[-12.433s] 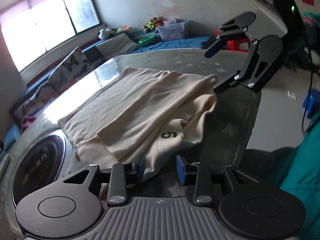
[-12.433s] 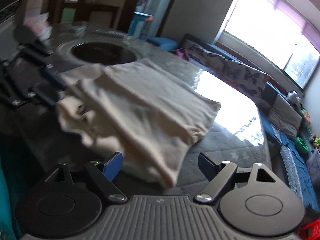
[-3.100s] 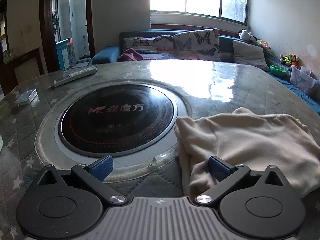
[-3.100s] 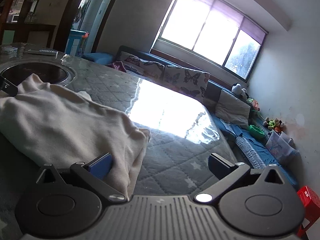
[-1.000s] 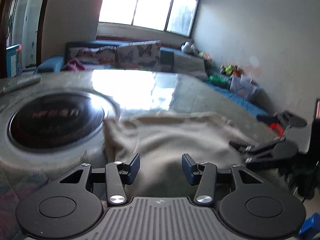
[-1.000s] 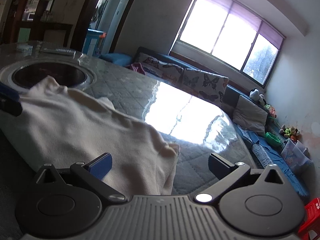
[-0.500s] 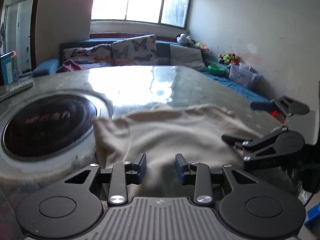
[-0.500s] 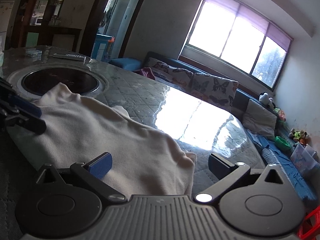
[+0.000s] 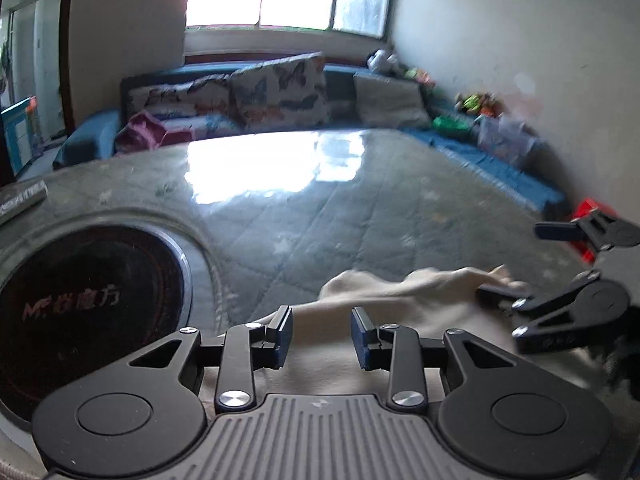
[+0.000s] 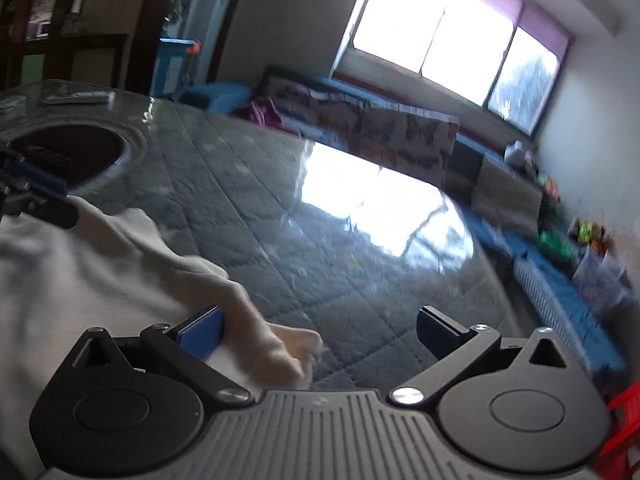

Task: Fold clothes

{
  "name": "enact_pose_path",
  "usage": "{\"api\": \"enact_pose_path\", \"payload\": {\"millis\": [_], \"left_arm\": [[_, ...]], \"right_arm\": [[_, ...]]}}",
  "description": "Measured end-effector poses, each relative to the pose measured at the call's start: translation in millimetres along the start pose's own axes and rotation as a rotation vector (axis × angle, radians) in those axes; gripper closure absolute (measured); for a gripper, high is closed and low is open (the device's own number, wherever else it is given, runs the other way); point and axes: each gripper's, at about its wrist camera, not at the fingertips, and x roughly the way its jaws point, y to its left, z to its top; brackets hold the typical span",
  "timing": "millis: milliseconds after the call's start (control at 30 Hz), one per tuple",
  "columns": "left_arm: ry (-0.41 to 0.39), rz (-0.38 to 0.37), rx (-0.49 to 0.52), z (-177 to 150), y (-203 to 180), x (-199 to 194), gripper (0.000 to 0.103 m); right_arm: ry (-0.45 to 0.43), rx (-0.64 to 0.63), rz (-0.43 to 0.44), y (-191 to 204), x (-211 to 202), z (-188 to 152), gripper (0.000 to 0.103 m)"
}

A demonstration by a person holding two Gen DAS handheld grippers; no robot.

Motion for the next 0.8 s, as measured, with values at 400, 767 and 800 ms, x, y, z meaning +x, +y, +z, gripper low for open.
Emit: {"api": "enact_pose_path", "payload": {"millis": [400, 767, 800], "left_arm": [[0.025, 0.024, -0.006, -1, 1, 10, 0.062], [0.004, -0.016, 0.01, 9, -15, 6, 0.06], [0.003, -0.019, 0.019, 11, -18, 8, 0.06]], "right_arm": [[0.006, 0.07, 0.048, -10, 7, 11, 0.0], [-0.007, 0.085, 0.038, -18, -8, 11, 0.0], [-0.009, 0.083, 0.042, -16, -8, 11, 0.0]]}}
